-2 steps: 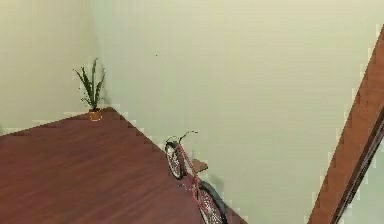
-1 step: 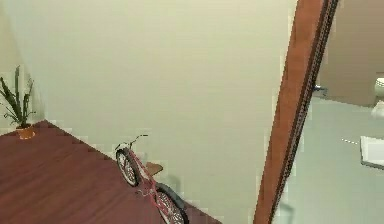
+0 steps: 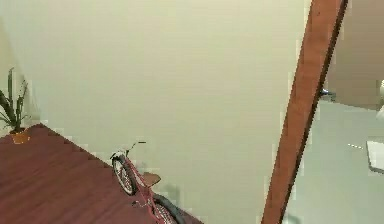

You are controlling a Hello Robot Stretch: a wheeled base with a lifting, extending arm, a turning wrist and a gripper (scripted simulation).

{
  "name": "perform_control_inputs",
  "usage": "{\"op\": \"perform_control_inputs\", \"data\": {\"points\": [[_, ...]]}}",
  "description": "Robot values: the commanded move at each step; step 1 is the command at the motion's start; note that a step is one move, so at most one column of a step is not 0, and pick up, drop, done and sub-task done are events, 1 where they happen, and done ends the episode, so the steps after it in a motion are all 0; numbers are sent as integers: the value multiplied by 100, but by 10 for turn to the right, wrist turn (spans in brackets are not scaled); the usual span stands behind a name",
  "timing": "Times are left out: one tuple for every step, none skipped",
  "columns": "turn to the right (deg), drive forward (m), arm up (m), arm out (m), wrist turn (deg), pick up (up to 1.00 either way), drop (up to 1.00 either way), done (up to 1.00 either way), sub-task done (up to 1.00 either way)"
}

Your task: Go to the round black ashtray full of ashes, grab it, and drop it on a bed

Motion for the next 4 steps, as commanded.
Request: {"op": "perform_control_inputs", "data": {"points": [[-450, 0, 0, 0, 0, 0, 0, 0, 0], [0, 95, 0, 0, 0, 0, 0, 0, 0], [-390, 0, 0, 0, 0, 0, 0, 0, 0], [0, 55, 0, 0, 0, 0, 0, 0, 0]]}}
